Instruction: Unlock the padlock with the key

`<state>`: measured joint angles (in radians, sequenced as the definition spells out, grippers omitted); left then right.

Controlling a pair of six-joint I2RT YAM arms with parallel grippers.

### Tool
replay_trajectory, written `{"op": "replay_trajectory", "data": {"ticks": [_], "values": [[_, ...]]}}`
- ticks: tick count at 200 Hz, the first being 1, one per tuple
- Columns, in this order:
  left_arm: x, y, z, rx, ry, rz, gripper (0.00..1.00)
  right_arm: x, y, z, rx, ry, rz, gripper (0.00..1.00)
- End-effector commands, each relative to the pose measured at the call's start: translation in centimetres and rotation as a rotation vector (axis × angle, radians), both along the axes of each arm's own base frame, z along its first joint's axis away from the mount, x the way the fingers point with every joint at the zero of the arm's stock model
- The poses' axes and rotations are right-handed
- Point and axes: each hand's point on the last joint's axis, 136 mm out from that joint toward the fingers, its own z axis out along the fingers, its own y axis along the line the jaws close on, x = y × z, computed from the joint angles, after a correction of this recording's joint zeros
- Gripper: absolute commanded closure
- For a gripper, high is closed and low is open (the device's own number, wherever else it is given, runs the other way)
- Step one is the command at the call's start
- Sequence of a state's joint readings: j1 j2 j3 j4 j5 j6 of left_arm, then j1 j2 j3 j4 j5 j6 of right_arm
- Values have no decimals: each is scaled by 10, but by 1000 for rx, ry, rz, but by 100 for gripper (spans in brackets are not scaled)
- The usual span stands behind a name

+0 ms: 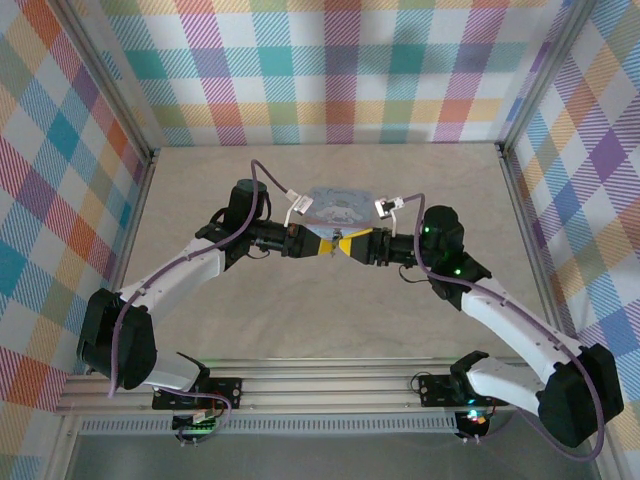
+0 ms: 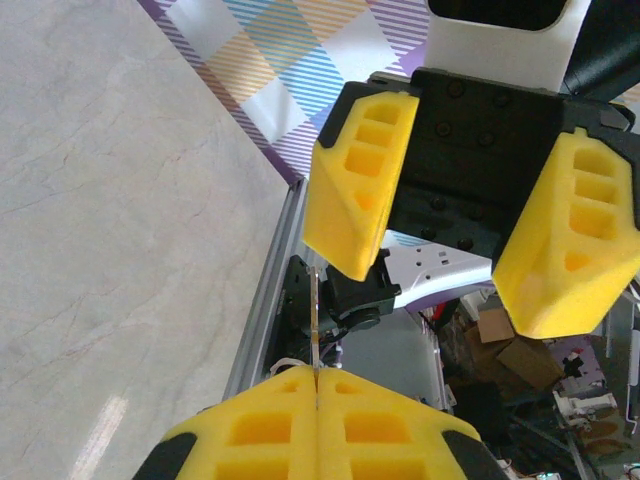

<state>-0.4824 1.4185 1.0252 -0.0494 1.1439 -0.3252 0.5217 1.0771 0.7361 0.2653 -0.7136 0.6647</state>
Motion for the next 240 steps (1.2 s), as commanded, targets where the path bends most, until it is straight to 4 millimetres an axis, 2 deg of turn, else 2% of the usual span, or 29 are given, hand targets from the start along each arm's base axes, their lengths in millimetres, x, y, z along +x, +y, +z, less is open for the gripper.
{"op": "replay_trajectory", "data": {"ticks": [1, 31, 52, 92, 130, 141, 155, 200, 240], "values": [[-12, -2, 18, -43, -52, -47, 100, 7, 2, -2, -17, 14, -5, 52], [-20, -4, 19, -42, -45, -88, 100, 12, 9, -1, -4, 29, 25, 55], [-24, -5, 21, -39, -47, -103, 100, 14, 12, 2, 0, 24, 39, 64], [-25, -4, 21, -30, -54, -104, 100, 15, 13, 3, -4, 9, 45, 100], [-22, -3, 22, -11, -68, -69, 100, 12, 11, 2, -12, 3, 51, 100], [-20, -1, 22, 0, -79, -50, 72, 11, 11, 4, -13, -6, 48, 100], [-17, 2, 24, 7, -101, -22, 61, 10, 9, 6, -18, -20, 42, 100], [-9, 6, 37, -56, -156, 65, 56, 7, 10, 16, -14, -42, 62, 100], [-11, -7, 33, -82, -132, 51, 54, 6, 11, 21, 4, -56, 74, 100]]}}
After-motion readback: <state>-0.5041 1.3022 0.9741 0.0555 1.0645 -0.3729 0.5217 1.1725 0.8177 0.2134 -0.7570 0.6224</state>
